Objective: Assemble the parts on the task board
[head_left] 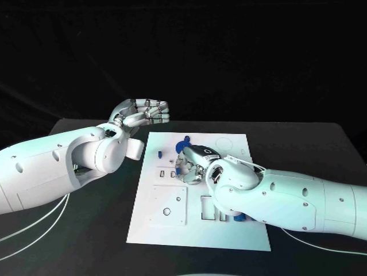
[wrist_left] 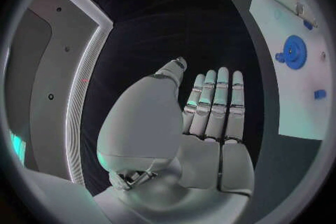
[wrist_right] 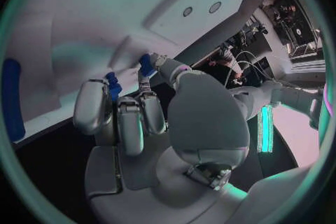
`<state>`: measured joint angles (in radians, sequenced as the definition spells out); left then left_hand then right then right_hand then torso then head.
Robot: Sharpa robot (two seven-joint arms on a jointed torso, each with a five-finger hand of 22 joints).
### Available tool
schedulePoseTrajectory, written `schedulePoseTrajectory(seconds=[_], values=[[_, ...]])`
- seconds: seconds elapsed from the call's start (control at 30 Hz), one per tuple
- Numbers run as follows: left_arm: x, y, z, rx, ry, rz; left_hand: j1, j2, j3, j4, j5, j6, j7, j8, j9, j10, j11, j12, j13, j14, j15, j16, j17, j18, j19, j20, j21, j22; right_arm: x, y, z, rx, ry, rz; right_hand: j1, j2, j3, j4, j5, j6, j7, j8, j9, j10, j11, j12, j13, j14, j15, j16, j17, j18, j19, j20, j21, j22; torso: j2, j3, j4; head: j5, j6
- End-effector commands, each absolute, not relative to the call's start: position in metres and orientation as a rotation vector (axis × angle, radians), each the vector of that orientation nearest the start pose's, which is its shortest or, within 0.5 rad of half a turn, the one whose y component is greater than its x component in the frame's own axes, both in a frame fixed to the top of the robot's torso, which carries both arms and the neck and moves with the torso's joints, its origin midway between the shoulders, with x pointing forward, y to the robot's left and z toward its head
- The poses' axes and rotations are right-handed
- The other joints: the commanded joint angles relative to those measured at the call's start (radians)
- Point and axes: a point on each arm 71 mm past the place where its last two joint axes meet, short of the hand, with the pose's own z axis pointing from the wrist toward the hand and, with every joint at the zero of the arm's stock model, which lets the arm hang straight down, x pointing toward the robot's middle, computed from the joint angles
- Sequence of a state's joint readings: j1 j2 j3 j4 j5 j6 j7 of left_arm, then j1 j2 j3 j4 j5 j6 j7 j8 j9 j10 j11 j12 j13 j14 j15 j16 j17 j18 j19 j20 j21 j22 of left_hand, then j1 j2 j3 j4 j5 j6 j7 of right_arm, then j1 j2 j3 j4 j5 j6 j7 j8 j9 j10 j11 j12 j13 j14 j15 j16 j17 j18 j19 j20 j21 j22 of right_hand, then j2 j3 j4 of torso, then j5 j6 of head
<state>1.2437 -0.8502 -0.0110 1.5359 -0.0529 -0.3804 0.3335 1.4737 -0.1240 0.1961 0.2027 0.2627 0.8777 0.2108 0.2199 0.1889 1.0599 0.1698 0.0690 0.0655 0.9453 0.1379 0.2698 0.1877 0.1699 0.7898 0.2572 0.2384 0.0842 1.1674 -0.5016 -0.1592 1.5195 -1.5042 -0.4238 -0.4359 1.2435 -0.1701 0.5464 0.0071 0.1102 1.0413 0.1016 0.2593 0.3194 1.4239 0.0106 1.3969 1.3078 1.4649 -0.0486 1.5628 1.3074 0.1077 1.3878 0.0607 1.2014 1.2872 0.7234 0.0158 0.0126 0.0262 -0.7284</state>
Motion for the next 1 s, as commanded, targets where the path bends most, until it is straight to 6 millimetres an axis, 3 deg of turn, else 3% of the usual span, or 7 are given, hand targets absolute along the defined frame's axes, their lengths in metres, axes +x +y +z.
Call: schedulePoseTrajectory(seconds=[0.03,0.57,0.7,0.8,1.0], values=[[0.4990,0.2105,-0.1472,-1.056,1.395,-1.502,-0.005,-0.006,0.005,-0.002,-0.004,-0.005,-0.001,-0.006,0.001,0.000,0.006,-0.004,0.001,-0.001,0.008,-0.004,0.001,0.011,-0.004,0.000,-0.006,-0.001,0.4417,-0.0454,-0.2321,-0.176,1.755,0.665,-0.008,0.000,0.002,0.006,0.006,0.019,-0.013,0.003,0.015,0.001,0.000,0.000,0.038,0.102,-0.005,0.002,0.244,-0.015,0.002,-0.005,-0.006,-0.002,0.000,-0.0005,-0.0007,0.000,0.001],[0.4992,0.2116,-0.1474,-1.056,1.395,-1.498,-0.006,-0.007,0.005,-0.002,-0.004,-0.005,-0.001,-0.006,0.001,0.000,0.006,-0.004,0.001,-0.002,0.008,-0.005,0.001,0.011,-0.005,0.000,-0.007,-0.002,0.4421,-0.0452,-0.2337,-0.184,1.759,0.656,-0.021,-0.017,-0.002,0.011,0.004,0.014,-0.012,0.000,0.015,-0.001,0.002,-0.003,0.035,0.101,-0.004,0.002,0.243,-0.015,0.001,-0.005,-0.010,-0.003,0.000,0.0000,0.0008,-0.002,0.004],[0.4992,0.2117,-0.1475,-1.057,1.395,-1.498,-0.006,-0.007,0.005,-0.002,-0.004,-0.005,-0.001,-0.006,0.001,0.000,0.006,-0.004,0.001,-0.002,0.008,-0.006,0.001,0.011,-0.005,0.001,-0.007,-0.002,0.4416,-0.0446,-0.2333,-0.187,1.752,0.663,-0.032,-0.039,-0.010,0.016,-0.006,-0.006,-0.004,-0.011,0.011,-0.014,0.007,-0.017,0.018,0.101,0.000,0.001,0.242,-0.015,-0.001,-0.003,-0.015,-0.005,0.000,-0.0002,-0.0001,0.000,0.003],[0.4993,0.2119,-0.1475,-1.057,1.396,-1.497,-0.006,-0.007,0.005,-0.002,-0.004,-0.005,-0.001,-0.006,0.001,0.000,0.006,-0.004,0.001,-0.002,0.008,-0.006,0.001,0.011,-0.005,0.001,-0.007,-0.002,0.4410,-0.0440,-0.2324,-0.191,1.740,0.670,-0.044,-0.062,-0.030,0.025,-0.036,-0.034,0.006,-0.029,0.003,-0.016,0.016,-0.020,0.014,0.101,0.007,0.001,0.242,-0.015,-0.001,0.002,-0.017,-0.004,0.000,0.0000,0.0001,0.000,0.003],[0.4994,0.2121,-0.1477,-1.057,1.397,-1.496,-0.006,-0.007,0.005,-0.003,-0.004,-0.005,-0.001,-0.006,0.001,0.000,0.006,-0.004,0.001,-0.002,0.008,-0.006,0.001,0.011,-0.005,0.001,-0.008,-0.002,0.4410,-0.0443,-0.2312,-0.190,1.721,0.677,-0.038,-0.075,-0.066,0.032,-0.027,-0.067,0.017,-0.049,-0.008,-0.032,0.027,-0.038,-0.007,0.101,0.016,0.001,0.241,-0.015,-0.002,0.011,-0.024,-0.005,-0.001,0.0002,-0.0004,-0.001,0.004]])
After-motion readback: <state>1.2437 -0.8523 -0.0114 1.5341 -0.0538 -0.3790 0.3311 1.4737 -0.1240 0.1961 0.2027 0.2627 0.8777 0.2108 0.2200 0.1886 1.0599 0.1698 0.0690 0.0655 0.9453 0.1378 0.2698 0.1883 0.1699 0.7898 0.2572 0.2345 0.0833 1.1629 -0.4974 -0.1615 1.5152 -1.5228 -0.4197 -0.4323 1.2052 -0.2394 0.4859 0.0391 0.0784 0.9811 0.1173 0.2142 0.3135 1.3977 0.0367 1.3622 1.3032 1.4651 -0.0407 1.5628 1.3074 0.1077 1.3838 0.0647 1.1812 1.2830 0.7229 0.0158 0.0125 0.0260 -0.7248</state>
